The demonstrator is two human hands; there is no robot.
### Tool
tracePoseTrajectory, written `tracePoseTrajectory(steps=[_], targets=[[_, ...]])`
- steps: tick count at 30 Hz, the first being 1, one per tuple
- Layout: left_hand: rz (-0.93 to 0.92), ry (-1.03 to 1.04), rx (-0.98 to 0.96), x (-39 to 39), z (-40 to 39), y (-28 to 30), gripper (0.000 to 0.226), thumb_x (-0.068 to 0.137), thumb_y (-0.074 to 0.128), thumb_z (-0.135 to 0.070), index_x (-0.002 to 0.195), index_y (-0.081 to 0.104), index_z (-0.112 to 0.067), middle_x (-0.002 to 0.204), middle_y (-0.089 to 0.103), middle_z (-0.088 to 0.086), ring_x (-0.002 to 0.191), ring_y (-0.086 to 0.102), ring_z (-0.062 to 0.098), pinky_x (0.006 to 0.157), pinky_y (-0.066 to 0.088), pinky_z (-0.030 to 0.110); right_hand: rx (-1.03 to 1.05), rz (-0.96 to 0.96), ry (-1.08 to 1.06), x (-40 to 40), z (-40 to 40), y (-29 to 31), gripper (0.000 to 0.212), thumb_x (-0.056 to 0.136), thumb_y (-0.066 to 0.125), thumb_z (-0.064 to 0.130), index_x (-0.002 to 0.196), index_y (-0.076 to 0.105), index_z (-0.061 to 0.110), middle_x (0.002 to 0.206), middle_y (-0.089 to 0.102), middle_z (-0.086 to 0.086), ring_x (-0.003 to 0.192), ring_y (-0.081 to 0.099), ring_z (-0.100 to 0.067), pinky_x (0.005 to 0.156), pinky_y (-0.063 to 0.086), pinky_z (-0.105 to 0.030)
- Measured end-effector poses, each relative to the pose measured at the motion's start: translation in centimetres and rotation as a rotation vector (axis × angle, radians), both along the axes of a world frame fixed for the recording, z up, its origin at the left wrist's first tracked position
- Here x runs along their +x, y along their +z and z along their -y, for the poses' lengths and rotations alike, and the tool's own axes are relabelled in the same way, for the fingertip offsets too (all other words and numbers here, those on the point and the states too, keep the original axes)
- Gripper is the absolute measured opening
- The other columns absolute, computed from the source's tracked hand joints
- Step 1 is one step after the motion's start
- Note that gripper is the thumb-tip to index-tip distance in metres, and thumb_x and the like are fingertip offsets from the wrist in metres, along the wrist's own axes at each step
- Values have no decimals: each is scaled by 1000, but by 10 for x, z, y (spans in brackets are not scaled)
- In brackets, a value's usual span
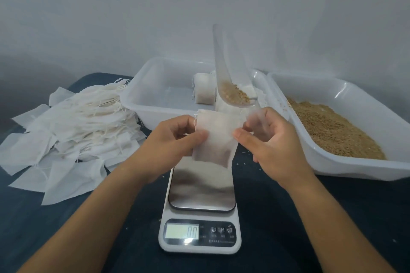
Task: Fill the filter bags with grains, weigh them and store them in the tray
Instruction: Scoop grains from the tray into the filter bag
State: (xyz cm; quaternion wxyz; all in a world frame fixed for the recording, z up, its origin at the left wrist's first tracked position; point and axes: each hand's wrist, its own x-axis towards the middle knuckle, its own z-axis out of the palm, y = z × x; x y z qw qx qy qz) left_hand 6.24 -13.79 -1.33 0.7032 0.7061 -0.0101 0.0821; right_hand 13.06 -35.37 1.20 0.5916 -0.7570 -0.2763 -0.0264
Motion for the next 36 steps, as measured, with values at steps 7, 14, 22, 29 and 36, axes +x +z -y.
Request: tracePoseTrajectory(steps=[7,14,22,29,36], targets=[[-79,-78,89,-23,-15,-13,47,76,77,-45,103,72,-8,107,69,24,93,72,27,82,61,46,-48,-59,46,-17,-2,-18,25,87,82,16,85,58,10,76,64,-1,61,56,-2,55,46,-14],[-78,-25,345,-25,-11,-19,12,89,73,-33,91,70,-21,89,75,-2,81,76,22,72,64,39,-146,-94,64,-22,-7,-36,25,86,82,20,81,59,26,75,66,8,61,58,-4,60,47,-22],[-52,145,682,-20,-27,-23,15,82,67,-45,86,64,-31,84,70,-18,74,64,8,69,51,26,-230,-66,-57,-9,-10,-46,19,87,81,32,88,64,23,93,75,6,78,69,-15,66,58,-40],[-139,377,582,-8,-42,-38,10,91,68,-46,93,70,-36,83,68,-25,71,60,-12,69,44,19,-218,-22,-136,0,0,-45,24,81,75,54,89,64,34,103,74,20,89,71,-6,67,59,-40],[-175,535,372,1,-46,-43,6,94,69,-34,97,71,-30,81,65,-12,50,57,-2,41,45,17,-116,9,-232,8,11,-36,13,86,72,55,93,66,46,103,72,27,75,68,2,51,54,-23]])
